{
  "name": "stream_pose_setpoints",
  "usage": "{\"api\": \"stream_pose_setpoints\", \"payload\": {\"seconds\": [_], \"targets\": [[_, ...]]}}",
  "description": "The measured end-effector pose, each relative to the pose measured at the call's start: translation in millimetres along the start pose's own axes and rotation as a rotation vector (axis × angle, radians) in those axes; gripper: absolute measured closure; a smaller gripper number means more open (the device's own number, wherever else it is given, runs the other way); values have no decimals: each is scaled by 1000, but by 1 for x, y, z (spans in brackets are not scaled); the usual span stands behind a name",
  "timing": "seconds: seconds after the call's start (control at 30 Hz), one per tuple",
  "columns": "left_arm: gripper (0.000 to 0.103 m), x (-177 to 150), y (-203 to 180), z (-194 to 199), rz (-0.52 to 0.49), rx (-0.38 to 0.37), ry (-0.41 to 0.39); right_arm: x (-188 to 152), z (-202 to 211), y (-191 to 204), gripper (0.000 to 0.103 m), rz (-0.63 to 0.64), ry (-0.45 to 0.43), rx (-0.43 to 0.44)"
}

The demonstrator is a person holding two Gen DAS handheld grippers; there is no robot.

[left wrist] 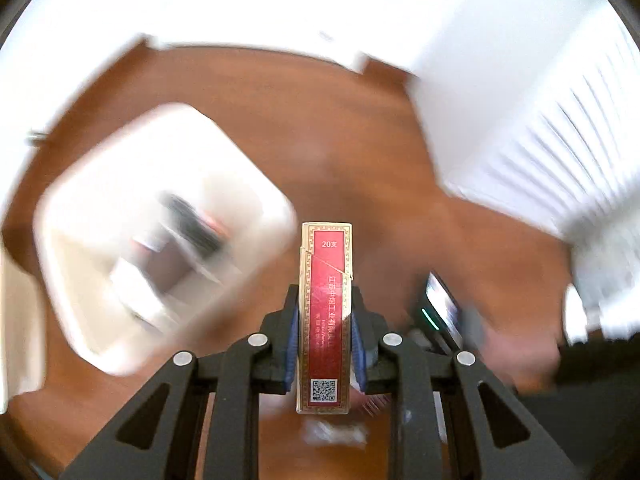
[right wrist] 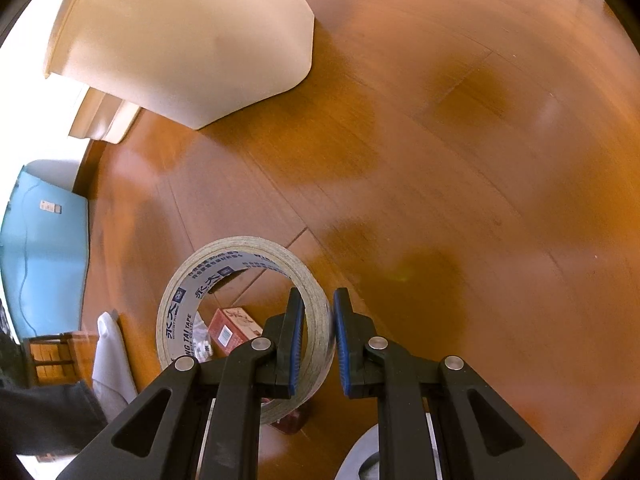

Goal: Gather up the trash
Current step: 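Drop the red cigarette pack into the wastebasket with the left tool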

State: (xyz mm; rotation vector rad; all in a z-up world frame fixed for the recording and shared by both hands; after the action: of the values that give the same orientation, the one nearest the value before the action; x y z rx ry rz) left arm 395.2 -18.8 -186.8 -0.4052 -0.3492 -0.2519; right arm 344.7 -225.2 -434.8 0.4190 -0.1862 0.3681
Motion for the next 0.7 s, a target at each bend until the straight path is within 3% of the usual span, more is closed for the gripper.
{"api": "stream_pose_setpoints", "payload": {"seconds": [0.03, 0.13, 0.3, 0.43, 0.53, 0.6, 0.67, 0.7], "targets": [[82, 27, 18, -3, 38, 72, -29, 0, 1, 0, 88, -2, -1, -1], [82, 61, 60, -36, 113, 208, -27, -2, 1, -1, 88, -7, 1, 2], [82, 75, 127, -117, 244, 433, 112, -1, 2, -2, 88, -9, 1, 14], [82, 61, 146, -148, 325, 479, 208, -1, 5, -7, 87, -9, 4, 13], [80, 55, 154, -139, 353, 489, 189, 0, 10, -12, 87, -16, -7, 4], [71, 54, 154, -131, 357, 465, 163, 2, 15, -14, 87, -21, -22, -5], [39, 56, 150, -122, 342, 446, 135, 6, 20, -14, 87, -21, -37, -10], [31, 58, 149, -116, 339, 444, 115, 8, 22, -14, 87, -18, -43, -12]]}}
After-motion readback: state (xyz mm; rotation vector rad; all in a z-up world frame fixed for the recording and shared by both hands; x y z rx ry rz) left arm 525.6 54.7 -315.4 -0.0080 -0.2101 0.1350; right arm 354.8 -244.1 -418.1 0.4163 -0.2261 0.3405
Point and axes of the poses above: each gripper's, at about its wrist camera, not at the fingertips, and z roughly against the way its jaws point, y to its left, x to its top, the point moved 3 cm from there along -z, roughly the way its jaws point, and after that the axes turned 14 degrees about z, right-handed, at the moved point
